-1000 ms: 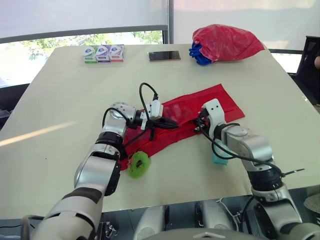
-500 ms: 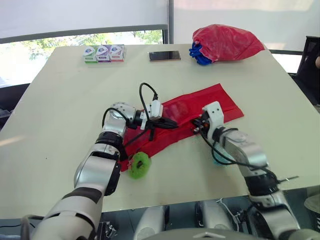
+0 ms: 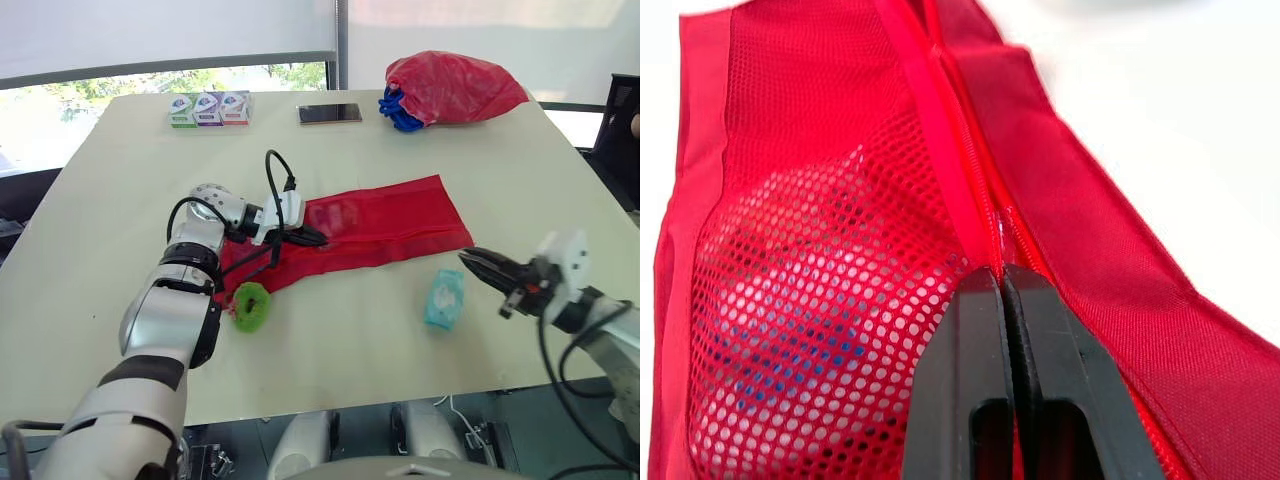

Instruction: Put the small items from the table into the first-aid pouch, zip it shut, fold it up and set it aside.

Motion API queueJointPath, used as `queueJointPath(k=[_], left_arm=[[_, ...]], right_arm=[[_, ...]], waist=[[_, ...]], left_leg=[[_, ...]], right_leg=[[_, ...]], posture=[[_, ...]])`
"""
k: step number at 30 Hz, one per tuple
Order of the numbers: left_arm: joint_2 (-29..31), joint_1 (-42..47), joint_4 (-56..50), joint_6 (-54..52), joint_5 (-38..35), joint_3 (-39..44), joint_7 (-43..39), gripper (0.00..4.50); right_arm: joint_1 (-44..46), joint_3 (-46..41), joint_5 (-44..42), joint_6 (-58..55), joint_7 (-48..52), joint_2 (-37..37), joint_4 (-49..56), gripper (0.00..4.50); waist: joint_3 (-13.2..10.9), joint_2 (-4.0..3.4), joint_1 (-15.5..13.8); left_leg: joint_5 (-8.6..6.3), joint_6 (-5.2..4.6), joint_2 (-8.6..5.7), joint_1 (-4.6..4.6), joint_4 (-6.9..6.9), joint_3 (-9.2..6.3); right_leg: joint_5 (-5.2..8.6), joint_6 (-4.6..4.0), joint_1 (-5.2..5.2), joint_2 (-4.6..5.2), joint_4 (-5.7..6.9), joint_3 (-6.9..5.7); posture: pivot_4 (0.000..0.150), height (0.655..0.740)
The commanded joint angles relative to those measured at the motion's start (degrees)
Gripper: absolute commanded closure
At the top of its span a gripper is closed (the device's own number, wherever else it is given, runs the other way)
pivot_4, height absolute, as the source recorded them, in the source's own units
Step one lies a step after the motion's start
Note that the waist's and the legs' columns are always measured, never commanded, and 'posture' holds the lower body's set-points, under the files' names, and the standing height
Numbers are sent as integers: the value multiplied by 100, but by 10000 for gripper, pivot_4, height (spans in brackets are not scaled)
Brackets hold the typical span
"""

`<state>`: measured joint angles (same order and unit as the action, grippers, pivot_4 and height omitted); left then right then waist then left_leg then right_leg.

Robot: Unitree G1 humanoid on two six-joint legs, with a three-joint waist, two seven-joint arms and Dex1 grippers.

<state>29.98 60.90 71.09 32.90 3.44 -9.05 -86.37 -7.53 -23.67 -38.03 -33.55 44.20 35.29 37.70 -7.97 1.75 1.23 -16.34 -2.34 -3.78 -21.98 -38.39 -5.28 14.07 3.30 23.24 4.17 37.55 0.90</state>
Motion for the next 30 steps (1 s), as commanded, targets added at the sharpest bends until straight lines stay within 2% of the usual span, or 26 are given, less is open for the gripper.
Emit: queueJointPath(k=[1,3,4,6,10,12,13,14,20,27,30], left_arm=[[142,289,100,-3,131,81,250,45000],[136,346,127,-178,95,145,242,45000],[127,363,127,-288,57,177,206,39098],[106,357,88,-458,-31,229,84,34712],[-137,260,-228,-810,-423,536,-119,15133],[-286,181,-416,-857,-512,615,90,8766],[-368,112,-538,-831,-495,615,264,3151],[-450,47,-654,-817,-468,602,465,1019],[-983,-430,-1470,-960,-264,428,1615,1019],[-1021,-811,-1653,-878,277,23,2468,1019],[-985,-827,-1495,-651,522,-143,2811,8792]], right_arm=[[-282,-820,-731,-3,314,290,284,15667],[-608,-1209,-916,20,526,459,328,10434],[-769,-1429,-1014,23,602,532,344,5703],[-990,-1726,-1123,19,670,626,381,357],[-1342,-2110,-1443,39,751,735,506,0],[-1470,-2246,-1604,30,746,760,597,0],[-1529,-2289,-1662,34,723,772,642,0],[-1569,-2313,-1699,38,696,787,670,0],[-1682,-2412,-1819,82,581,846,731,0],[-1802,-2540,-1938,80,498,937,783,0],[-1841,-2588,-1958,118,484,948,763,0]], waist=[[0,0,-25],[-1,-1,-45],[-1,-1,-53],[-1,1,-68],[-2,2,-68],[-2,2,-88],[-2,2,-89],[-2,2,-85],[-2,2,-93],[-2,2,-126],[-2,2,-184]], left_leg=[[-4,-7,0,3,0,3],[-4,-7,1,4,0,3],[-5,-8,1,3,0,3],[-6,-10,1,2,-1,2],[-8,-14,1,7,-8,2],[-8,-14,1,5,-8,2],[-8,-14,2,3,-9,1],[-8,-14,2,5,-9,2],[-9,-15,3,12,-7,2],[-9,-14,2,14,-6,4],[-10,-15,2,14,-6,7]], right_leg=[[0,0,-1,0,2,3],[0,0,-1,0,2,2],[0,1,-2,0,2,2],[1,1,-2,0,0,0],[1,1,-12,1,0,-1],[1,1,-12,3,0,-1],[1,1,-13,4,-3,-2],[1,1,-14,4,-4,-1],[1,1,-20,5,-5,3],[0,1,-20,5,-5,6],[0,1,-21,6,-7,6]], posture=[[1500,7400],[1500,7400],[1500,7400],[1500,7400],[1500,7400],[1500,7400],[1500,7400],[1500,7400],[1500,7400],[1500,7400],[1500,7400]])
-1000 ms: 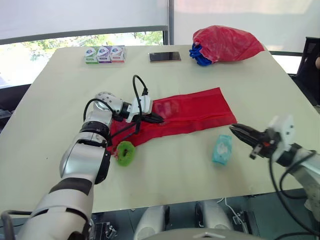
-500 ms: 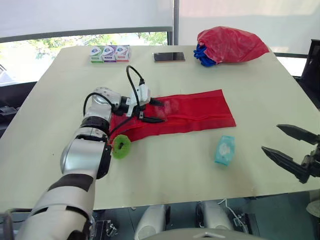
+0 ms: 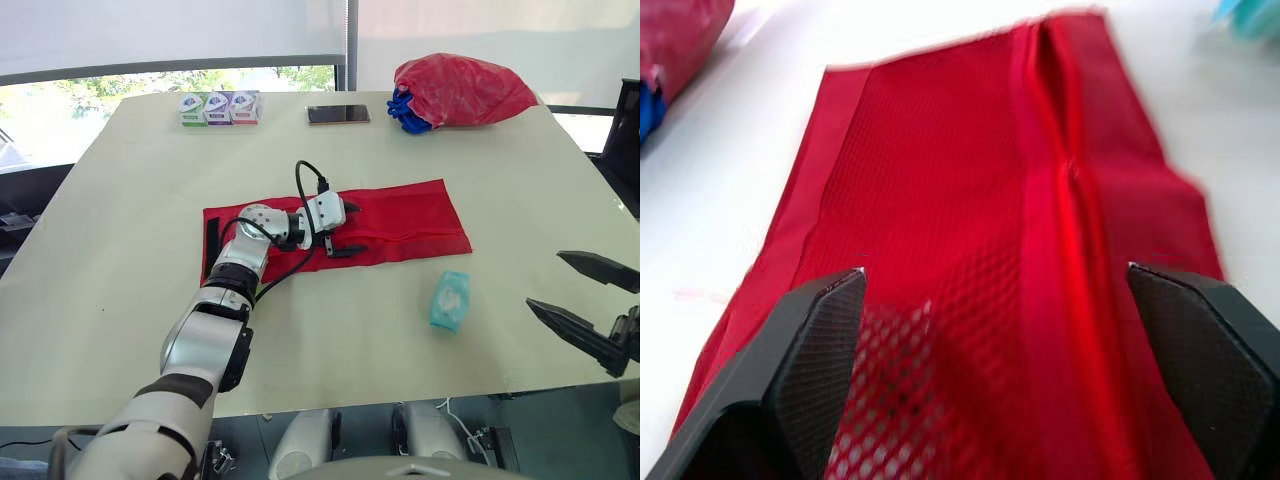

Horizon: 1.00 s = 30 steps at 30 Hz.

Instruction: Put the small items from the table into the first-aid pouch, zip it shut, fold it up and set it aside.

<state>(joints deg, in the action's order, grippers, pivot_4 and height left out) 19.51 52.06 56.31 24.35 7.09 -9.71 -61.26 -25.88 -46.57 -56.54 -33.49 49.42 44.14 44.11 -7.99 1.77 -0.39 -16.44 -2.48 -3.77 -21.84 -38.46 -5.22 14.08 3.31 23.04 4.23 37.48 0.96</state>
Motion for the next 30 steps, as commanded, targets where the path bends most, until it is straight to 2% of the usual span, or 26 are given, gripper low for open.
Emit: queueJointPath(k=[1,3,4,10,20,30], left_arm=[[31,65,12,201,121,-51,343,13286],[-57,99,23,176,-23,31,340,23441],[-108,104,-7,166,-97,52,280,23441],[-190,-128,-277,262,-353,-10,-306,44011],[314,-439,-638,247,-374,-57,-862,44769],[907,-682,-894,-41,-619,139,-889,44769]], right_arm=[[-7,-308,-122,120,-55,60,122,0],[-8,-315,-133,127,-79,50,127,0],[-22,-310,-126,136,-81,36,132,0],[-110,-279,-109,197,-128,-35,182,0],[-430,-309,-1,403,-172,-288,251,0],[-682,-342,30,620,-200,-418,305,0]], waist=[[0,0,-31],[0,0,-41],[0,0,-44],[0,0,-42],[1,-1,-36],[1,-3,-30]], left_leg=[[0,0,0,1,0,3],[0,0,0,1,0,3],[0,0,0,1,-1,4],[0,0,-1,2,-1,4],[-1,-1,0,5,0,3],[-2,-2,4,10,4,4]], right_leg=[[0,1,0,0,0,2],[-1,2,-1,0,-2,3],[-2,3,-1,1,-3,3],[-2,4,-5,2,-6,1],[-2,4,-6,1,-6,2],[-2,4,-7,-1,-8,4]], posture=[[1500,7400],[1500,7400],[1500,7400],[1500,7400],[1500,7400],[1500,7400]])
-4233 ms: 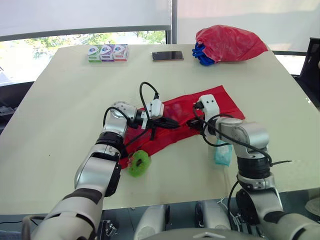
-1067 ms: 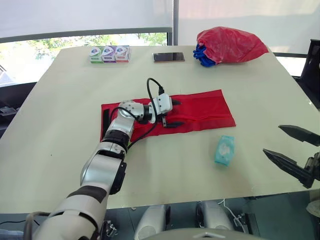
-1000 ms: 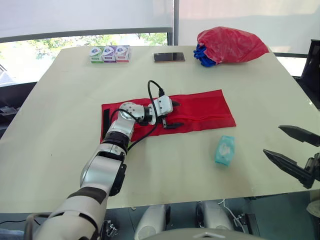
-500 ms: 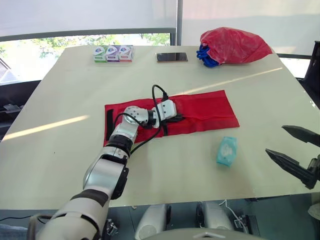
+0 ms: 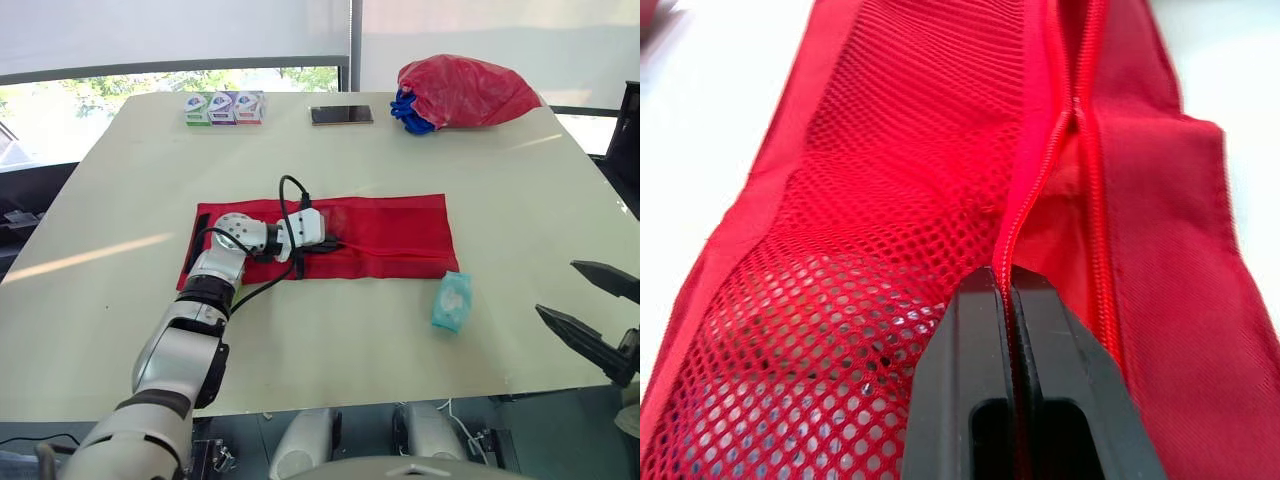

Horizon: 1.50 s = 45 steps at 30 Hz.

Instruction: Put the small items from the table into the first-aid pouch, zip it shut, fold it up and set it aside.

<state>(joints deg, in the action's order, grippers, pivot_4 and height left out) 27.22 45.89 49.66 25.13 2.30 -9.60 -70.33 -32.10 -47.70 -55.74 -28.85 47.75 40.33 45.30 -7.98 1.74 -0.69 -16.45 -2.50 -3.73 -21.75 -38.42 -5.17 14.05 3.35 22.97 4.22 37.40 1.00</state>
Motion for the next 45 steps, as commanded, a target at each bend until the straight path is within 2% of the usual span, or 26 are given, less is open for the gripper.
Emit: queueJointPath(k=[1,16,19,20,22,23,25,27,32,36,45], left_arm=[[148,-75,-240,-158,-142,141,82,44769],[-15,-128,-475,-651,-434,170,151,44769],[4,-113,-588,-955,-585,203,-5,36876],[7,-131,-680,-1019,-672,217,-106,32991],[-11,-164,-888,-1215,-889,290,-245,23639],[-9,-183,-1006,-1363,-1010,312,-360,17540],[9,-242,-1328,-1728,-1265,316,-656,11726],[19,-312,-1621,-1961,-1367,303,-756,1509],[-438,-187,-1983,-1950,-751,-106,-2,644],[-778,63,-1870,-2079,-289,-354,656,644],[-1419,215,-1712,-2427,166,-660,1535,644]], right_arm=[[-82,-222,-30,175,-33,-42,184,0],[-82,-41,140,216,-74,-9,182,0],[-95,-34,153,219,-75,-25,197,0],[-104,-39,153,219,-73,-30,202,0],[-127,-50,154,221,-67,-39,215,0],[-137,-57,155,223,-65,-43,221,0],[-155,-90,127,223,-60,-39,232,0],[-171,-113,103,228,-57,-41,246,0],[-93,-63,53,212,-130,2,277,0],[-80,-74,20,202,-175,12,318,0],[-153,-174,-51,208,-243,7,399,0]], waist=[[0,0,-1],[0,0,-10],[0,0,-9],[0,0,-9],[0,0,-9],[0,0,-10],[-1,-1,-6],[-1,-1,-7],[0,-2,-38],[-1,-1,-25],[0,-2,-21]], left_leg=[[0,0,0,0,0,-1],[0,0,-1,0,-1,0],[0,0,-1,0,-1,0],[0,0,-1,0,-1,0],[0,0,-1,-1,-1,0],[0,0,0,-1,-1,-1],[0,0,0,-1,-1,-1],[0,0,0,-1,-1,-1],[0,0,-1,0,-3,-4],[0,0,-3,-1,-3,-5],[-1,-1,-2,0,-2,-4]], right_leg=[[0,0,0,0,0,0],[0,0,-2,1,-1,0],[0,0,-2,1,-1,-1],[0,0,-2,1,-1,-1],[0,0,-2,1,-1,-1],[0,0,-2,1,-1,-1],[0,0,-2,1,-1,-1],[0,0,-2,1,-1,0],[0,0,-8,4,-6,-3],[-2,4,-12,2,-13,-3],[-3,5,-12,1,-14,-1]], posture=[[1500,7400],[1500,7400],[1500,7400],[1500,7400],[1500,7400],[1500,7400],[1500,7400],[1500,7400],[1500,7400],[1500,7400],[1500,7400]])
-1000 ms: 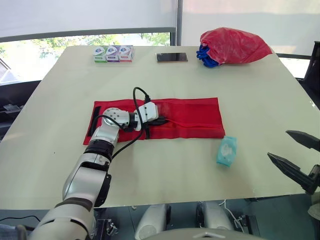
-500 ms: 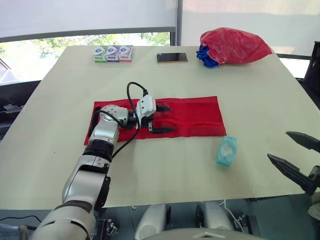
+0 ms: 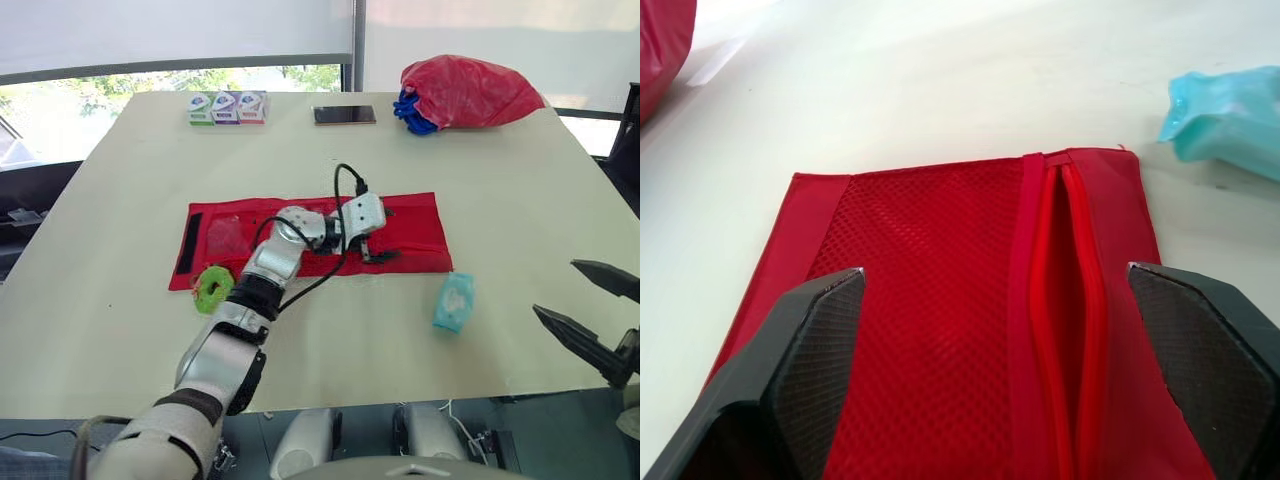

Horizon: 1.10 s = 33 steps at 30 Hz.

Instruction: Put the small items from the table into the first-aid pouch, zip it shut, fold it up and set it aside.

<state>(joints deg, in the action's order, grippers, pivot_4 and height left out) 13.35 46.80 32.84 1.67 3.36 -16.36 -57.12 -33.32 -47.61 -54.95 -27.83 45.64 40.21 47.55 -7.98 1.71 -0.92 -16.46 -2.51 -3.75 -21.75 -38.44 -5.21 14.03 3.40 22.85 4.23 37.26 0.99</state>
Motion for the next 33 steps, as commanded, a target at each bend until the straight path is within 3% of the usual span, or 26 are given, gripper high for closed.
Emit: queueJointPath(k=[1,5,8,15,16,25,33], left_arm=[[-37,157,62,-51,168,-47,289,644],[-182,366,612,51,391,-131,613,644],[-229,428,854,195,403,-172,556,7625],[-209,422,913,207,271,-70,449,42697],[-198,415,905,220,262,-68,434,44434],[-233,514,766,165,-68,215,380,44434],[-403,461,692,538,-241,328,315,44434]], right_arm=[[-39,-194,-133,106,-39,18,178,0],[-20,-178,-148,98,-87,32,190,0],[-6,-153,-150,93,-114,46,190,0],[-37,-239,-86,90,-355,-14,171,0],[-31,-237,-65,104,-379,-16,170,0],[-107,-128,117,15,-613,19,250,0],[229,1761,431,-1273,-2952,-251,883,0]], waist=[[0,0,4],[0,0,4],[0,1,1],[0,0,4],[0,0,4],[0,0,2],[0,-1,-3]], left_leg=[[0,0,0,0,0,0],[0,0,0,1,0,1],[0,0,-1,0,0,1],[0,0,-1,0,1,0],[0,0,0,0,1,-1],[0,0,0,0,1,-1],[13,22,0,-3,2,-3]], right_leg=[[0,0,0,0,-1,0],[0,0,0,-1,-1,0],[0,1,0,0,-3,-1],[-1,2,-1,0,-6,0],[-1,2,-1,0,-6,-1],[-1,2,-1,0,-6,-1],[-2,2,-1,4,-12,-2]], posture=[[1500,7400],[1500,7400],[1500,7400],[1500,7400],[1500,7400],[1500,7400],[1500,7400]])
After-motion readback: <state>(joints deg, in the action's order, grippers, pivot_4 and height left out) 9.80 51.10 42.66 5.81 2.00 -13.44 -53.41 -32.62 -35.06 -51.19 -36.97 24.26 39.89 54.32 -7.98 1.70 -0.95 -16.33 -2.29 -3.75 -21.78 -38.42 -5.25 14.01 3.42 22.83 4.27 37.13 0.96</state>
